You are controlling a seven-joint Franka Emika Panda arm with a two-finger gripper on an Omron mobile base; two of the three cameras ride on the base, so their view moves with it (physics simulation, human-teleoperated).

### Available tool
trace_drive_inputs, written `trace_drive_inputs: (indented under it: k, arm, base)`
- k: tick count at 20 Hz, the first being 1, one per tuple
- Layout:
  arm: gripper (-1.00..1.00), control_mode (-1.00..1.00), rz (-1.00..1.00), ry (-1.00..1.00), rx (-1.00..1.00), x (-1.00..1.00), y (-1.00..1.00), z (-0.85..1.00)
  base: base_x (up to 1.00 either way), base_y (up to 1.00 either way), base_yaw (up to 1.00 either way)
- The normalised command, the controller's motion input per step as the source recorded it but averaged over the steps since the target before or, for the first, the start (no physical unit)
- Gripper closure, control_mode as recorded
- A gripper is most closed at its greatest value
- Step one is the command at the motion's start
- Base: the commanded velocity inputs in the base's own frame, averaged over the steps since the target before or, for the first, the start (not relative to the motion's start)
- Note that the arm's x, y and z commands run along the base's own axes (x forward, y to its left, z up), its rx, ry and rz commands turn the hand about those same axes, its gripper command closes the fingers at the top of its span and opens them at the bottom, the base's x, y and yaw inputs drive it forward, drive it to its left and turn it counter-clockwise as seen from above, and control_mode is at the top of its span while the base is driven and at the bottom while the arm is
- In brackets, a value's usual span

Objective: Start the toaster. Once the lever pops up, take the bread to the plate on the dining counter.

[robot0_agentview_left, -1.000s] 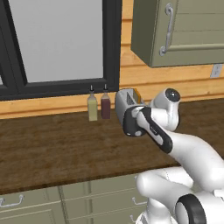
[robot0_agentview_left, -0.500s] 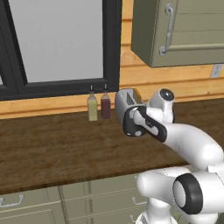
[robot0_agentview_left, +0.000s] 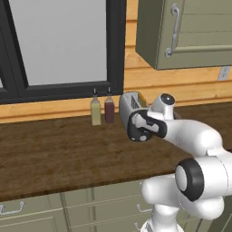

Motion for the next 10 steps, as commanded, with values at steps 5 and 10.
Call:
trace_drive_inputs:
  k: [5, 10]
  arm:
    - [1.00, -1.00, 0.00, 0.00, 0.00, 0.12, 0.00, -0.32]
    - [1.00, -1.00, 0.00, 0.00, 0.00, 0.00, 0.00, -0.45]
  base:
    - [0.00, 0.00, 0.00]
    - [0.00, 0.00, 0.00]
